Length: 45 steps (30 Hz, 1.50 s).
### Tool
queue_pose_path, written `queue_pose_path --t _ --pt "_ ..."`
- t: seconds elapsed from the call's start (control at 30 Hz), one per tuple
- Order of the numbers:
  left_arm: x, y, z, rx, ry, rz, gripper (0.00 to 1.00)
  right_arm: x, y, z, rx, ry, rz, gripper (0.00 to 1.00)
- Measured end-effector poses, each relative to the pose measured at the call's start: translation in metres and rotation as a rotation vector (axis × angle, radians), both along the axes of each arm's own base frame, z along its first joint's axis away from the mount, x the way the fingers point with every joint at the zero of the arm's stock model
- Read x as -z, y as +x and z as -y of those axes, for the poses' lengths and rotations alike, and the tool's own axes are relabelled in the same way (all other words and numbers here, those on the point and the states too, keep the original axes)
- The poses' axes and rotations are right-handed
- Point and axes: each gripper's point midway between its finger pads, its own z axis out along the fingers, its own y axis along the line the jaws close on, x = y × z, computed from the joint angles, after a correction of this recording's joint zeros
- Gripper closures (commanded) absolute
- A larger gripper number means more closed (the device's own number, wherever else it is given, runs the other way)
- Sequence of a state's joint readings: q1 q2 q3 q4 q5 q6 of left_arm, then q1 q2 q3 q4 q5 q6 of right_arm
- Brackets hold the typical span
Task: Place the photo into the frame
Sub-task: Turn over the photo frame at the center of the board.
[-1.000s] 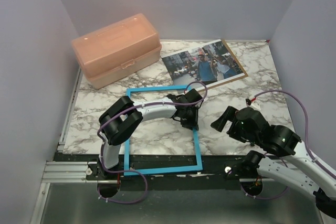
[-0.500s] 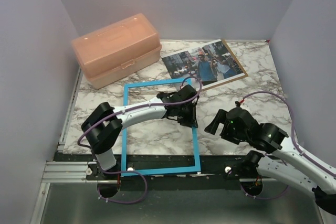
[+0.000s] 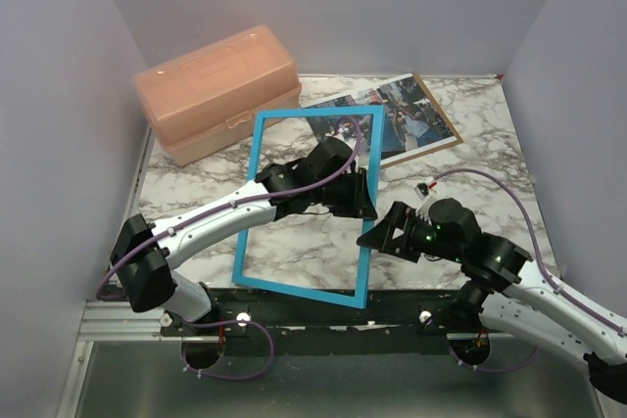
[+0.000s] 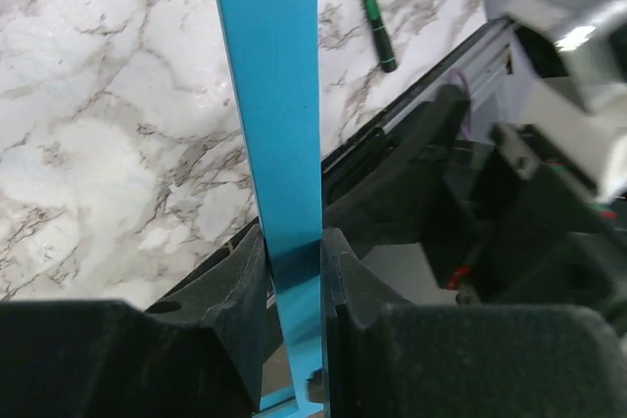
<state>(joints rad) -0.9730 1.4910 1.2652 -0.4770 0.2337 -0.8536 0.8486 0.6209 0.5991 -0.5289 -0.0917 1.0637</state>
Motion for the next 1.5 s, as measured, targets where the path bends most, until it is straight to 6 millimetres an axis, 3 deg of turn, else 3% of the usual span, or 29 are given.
queue_pose_path --t 0.07,0.23,0.3,0.4,0.47,0.53,0.6,0.67,0.77,0.87,0.97,1.27,1.5 --pt "-0.012 -0.001 0.001 0.005 -0.031 0.011 1.0 0.0 0.0 -0.007 -0.025 0.016 -0.002 0.13" --pt "-0.042 -0.006 0.001 0.007 -0.118 0.031 1.0 -0.006 0.005 -0.022 -0.059 0.056 0.019 0.35" --pt "-0.053 -0.008 0.001 0.004 -0.154 0.038 1.0 -0.015 0.007 -0.027 -0.074 0.09 0.041 0.51" --pt "-0.061 -0.009 -0.002 -0.008 -0.196 0.044 1.0 -0.034 0.007 -0.038 -0.109 0.166 0.084 0.83" --pt "-0.064 -0.009 -0.004 -0.018 -0.222 0.045 0.9 -0.045 0.005 -0.043 -0.14 0.197 0.12 0.94" --pt "-0.066 -0.01 -0.005 -0.024 -0.245 0.036 0.69 -0.049 0.003 -0.044 -0.148 0.211 0.118 0.99" --pt "-0.067 -0.011 -0.008 -0.029 -0.257 0.041 0.41 -0.049 0.003 -0.044 -0.155 0.206 0.127 0.99" --pt "-0.069 -0.012 -0.011 -0.031 -0.273 0.052 0.23 -0.05 0.002 -0.043 -0.152 0.193 0.12 0.99" --pt "-0.075 -0.016 -0.022 -0.044 -0.294 0.073 0.11 -0.046 0.004 -0.035 -0.117 0.141 0.086 0.99" --pt "-0.092 -0.016 -0.037 -0.073 -0.325 0.121 0.08 -0.048 0.007 -0.024 -0.072 0.072 0.051 0.99" --pt "-0.101 -0.014 -0.051 -0.106 -0.325 0.161 0.07 -0.065 0.01 -0.015 -0.036 0.017 0.05 0.99" --pt "-0.087 -0.009 -0.075 -0.16 -0.185 0.187 0.07 -0.113 0.016 0.01 0.013 -0.133 0.084 0.99" --pt "-0.08 -0.009 -0.089 -0.177 -0.108 0.197 0.07 -0.127 0.03 0.022 0.042 -0.308 0.077 0.99"
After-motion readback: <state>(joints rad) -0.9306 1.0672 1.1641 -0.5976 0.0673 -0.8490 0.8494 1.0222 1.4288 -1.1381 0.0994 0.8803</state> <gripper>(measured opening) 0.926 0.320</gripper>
